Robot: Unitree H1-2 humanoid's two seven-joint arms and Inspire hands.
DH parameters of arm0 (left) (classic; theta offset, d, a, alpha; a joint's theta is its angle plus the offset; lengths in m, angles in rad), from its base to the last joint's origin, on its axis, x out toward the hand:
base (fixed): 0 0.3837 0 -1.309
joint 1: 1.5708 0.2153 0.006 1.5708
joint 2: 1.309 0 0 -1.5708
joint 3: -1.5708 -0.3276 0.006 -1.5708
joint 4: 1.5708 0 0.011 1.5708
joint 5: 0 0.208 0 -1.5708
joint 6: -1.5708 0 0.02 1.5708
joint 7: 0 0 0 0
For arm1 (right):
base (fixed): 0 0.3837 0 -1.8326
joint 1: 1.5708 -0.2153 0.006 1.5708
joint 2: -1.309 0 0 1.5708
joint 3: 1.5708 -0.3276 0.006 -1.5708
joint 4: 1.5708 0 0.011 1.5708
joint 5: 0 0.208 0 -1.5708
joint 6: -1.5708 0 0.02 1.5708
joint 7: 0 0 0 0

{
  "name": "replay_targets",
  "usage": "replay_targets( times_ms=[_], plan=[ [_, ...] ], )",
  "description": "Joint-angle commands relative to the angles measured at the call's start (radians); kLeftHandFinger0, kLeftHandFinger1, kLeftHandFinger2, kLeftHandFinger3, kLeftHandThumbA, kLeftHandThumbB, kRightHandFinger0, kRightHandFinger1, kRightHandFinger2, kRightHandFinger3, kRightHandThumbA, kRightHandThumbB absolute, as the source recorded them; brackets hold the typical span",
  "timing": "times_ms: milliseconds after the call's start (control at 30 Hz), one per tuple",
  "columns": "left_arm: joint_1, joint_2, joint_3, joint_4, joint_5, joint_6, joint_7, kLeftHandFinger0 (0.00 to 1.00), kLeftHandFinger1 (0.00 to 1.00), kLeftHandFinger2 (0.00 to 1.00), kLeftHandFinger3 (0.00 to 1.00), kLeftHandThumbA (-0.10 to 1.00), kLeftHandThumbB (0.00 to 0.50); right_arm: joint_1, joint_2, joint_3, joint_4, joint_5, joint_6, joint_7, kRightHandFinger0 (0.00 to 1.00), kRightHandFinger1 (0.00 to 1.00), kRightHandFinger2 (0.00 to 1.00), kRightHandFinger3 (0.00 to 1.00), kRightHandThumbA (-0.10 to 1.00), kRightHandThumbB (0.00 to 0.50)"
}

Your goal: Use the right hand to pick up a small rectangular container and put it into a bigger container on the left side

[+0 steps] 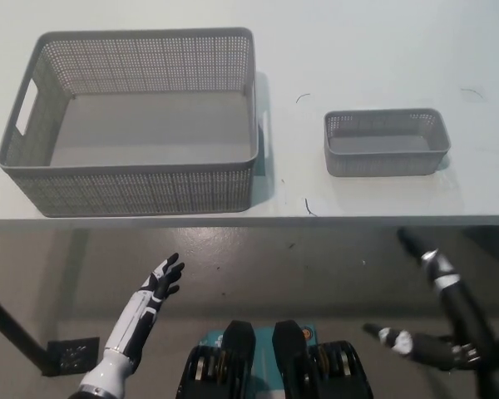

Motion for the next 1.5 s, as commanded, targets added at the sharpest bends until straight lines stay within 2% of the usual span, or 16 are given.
replay_targets(
  times_ms=[0,67,167,233,267,367,433,500,600,800,867,967,1200,1267,1400,1467],
  plan=[
    [-0.002,0.042,-0.026,-0.034,-0.011,-0.065,-0.067,1.00,1.00,1.00,1.00,1.00,0.264,-0.166,-0.154,-0.129,-0.398,-0.211,0.283,0.078,1.00,1.00,1.00,1.00,1.00,0.325],
    [-0.001,0.040,-0.026,-0.030,-0.010,-0.076,-0.061,1.00,1.00,1.00,1.00,1.00,0.281,-0.234,-0.187,-0.138,-0.420,-0.232,0.339,0.099,1.00,1.00,1.00,1.00,1.00,0.340],
    [-0.007,0.038,-0.023,-0.015,-0.009,-0.083,-0.052,1.00,1.00,1.00,1.00,1.00,0.283,-0.369,-0.247,-0.125,-0.420,-0.360,0.421,0.170,1.00,1.00,1.00,1.00,1.00,0.381],
    [-0.010,0.040,-0.022,-0.015,-0.005,-0.083,-0.047,1.00,1.00,1.00,1.00,1.00,0.291,-0.479,-0.318,-0.092,-0.390,-0.385,0.454,0.240,1.00,1.00,1.00,1.00,1.00,0.344],
    [-0.011,0.041,-0.024,-0.015,0.000,-0.083,-0.045,1.00,1.00,1.00,1.00,1.00,0.294,-0.535,-0.351,-0.072,-0.374,-0.380,0.490,0.284,1.00,1.00,1.00,1.00,1.00,0.346],
    [-0.014,0.046,-0.030,-0.008,0.007,-0.099,-0.047,1.00,1.00,1.00,1.00,1.00,0.298,-0.695,-0.418,0.001,-0.296,-0.385,0.579,0.389,1.00,1.00,1.00,1.00,1.00,0.369],
    [-0.015,0.047,-0.032,-0.004,0.008,-0.101,-0.049,1.00,1.00,1.00,1.00,1.00,0.301,-0.796,-0.437,0.067,-0.214,-0.415,0.615,0.453,1.00,1.00,1.00,1.00,1.00,0.397],
    [-0.016,0.047,-0.034,0.000,0.011,-0.104,-0.049,1.00,1.00,1.00,1.00,1.00,0.301,-0.855,-0.446,0.112,-0.165,-0.439,0.637,0.495,1.00,1.00,1.00,1.00,1.00,0.396],
    [-0.010,0.053,-0.031,-0.002,0.007,-0.102,-0.053,1.00,1.00,1.00,1.00,1.00,0.310,-0.975,-0.419,0.190,-0.016,-0.466,0.677,0.542,1.00,1.00,1.00,1.00,1.00,0.397],
    [-0.015,0.053,-0.023,0.004,0.009,-0.107,-0.046,1.00,1.00,1.00,1.00,1.00,0.303,-1.121,-0.377,0.292,0.254,-0.479,0.677,0.555,1.00,1.00,1.00,1.00,1.00,0.426],
    [-0.012,0.054,-0.021,-0.001,0.005,-0.104,-0.048,1.00,1.00,1.00,1.00,1.00,0.307,-1.153,-0.354,0.316,0.331,-0.476,0.668,0.540,1.00,1.00,1.00,1.00,1.00,0.401],
    [-0.013,0.053,-0.023,0.007,0.008,-0.109,-0.045,1.00,1.00,1.00,1.00,1.00,0.307,-1.173,-0.325,0.341,0.403,-0.472,0.686,0.521,1.00,1.00,1.00,1.00,1.00,0.423],
    [-0.014,0.058,-0.025,0.009,0.007,-0.109,-0.047,1.00,1.00,1.00,1.00,1.00,0.318,-1.199,-0.272,0.390,0.540,-0.472,0.694,0.501,1.00,1.00,1.00,1.00,1.00,0.406],
    [-0.014,0.059,-0.025,0.008,0.009,-0.106,-0.045,1.00,1.00,1.00,1.00,1.00,0.315,-1.200,-0.255,0.387,0.587,-0.462,0.689,0.485,1.00,1.00,1.00,1.00,1.00,0.408],
    [-0.005,0.061,-0.024,-0.001,0.013,-0.100,-0.043,1.00,1.00,1.00,1.00,1.00,0.301,-1.210,-0.221,0.377,0.695,-0.440,0.671,0.470,1.00,1.00,1.00,1.00,1.00,0.451],
    [-0.006,0.062,-0.024,0.002,0.013,-0.104,-0.045,1.00,1.00,1.00,1.00,1.00,0.301,-1.224,-0.212,0.382,0.742,-0.433,0.644,0.479,1.00,1.00,1.00,1.00,1.00,0.436]
  ],
)
